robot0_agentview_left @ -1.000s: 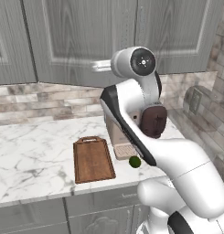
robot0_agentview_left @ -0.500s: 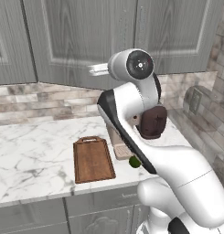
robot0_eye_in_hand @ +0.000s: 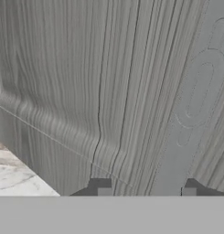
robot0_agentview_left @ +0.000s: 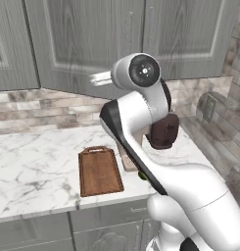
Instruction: Open the cabinet. Place the bowl and condiment on the counter. Then place the lime and garlic on the cutting board.
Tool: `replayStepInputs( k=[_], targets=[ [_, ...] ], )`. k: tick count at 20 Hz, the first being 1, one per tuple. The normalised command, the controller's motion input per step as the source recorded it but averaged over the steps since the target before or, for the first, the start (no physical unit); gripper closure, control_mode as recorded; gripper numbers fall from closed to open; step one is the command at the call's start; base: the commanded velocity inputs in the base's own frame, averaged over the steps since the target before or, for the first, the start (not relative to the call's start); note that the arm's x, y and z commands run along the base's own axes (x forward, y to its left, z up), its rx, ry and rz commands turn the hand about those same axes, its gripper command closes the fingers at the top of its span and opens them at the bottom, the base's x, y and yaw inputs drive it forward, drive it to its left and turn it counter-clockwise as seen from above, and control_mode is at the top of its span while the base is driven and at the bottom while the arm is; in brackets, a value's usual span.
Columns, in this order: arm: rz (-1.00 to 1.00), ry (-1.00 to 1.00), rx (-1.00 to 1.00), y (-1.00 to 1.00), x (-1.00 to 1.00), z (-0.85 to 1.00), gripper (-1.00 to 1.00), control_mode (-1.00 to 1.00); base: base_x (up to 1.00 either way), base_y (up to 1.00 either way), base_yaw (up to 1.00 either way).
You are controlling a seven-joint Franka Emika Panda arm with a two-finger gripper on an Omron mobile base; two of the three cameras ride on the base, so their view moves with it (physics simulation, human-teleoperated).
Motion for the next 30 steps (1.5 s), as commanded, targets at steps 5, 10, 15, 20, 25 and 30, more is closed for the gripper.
replayStepInputs(
  k=[5,10,15,20,25,30],
  targets=[
    [0.0,0.04,-0.07,1.0,-0.23,0.0,1.0,-1.0,0.0,0.0,0.0],
    [0.0,0.02,-0.04,0.94,-0.22,0.0,-1.0,-1.0,0.0,0.0,0.0],
    [0.01,0.0,0.0,0.3,-0.82,0.0,-1.0,-1.0,0.0,0.0,0.0],
    [0.0,0.0,0.0,0.0,-1.0,0.0,-1.0,-1.0,0.0,0.0,0.0],
    [0.0,0.0,0.0,-0.19,-1.0,0.0,-1.0,-1.0,0.0,0.0,0.0],
    [0.0,0.0,0.0,-0.41,-0.96,0.03,-1.0,-1.0,0.0,0.0,0.0]
  ],
)
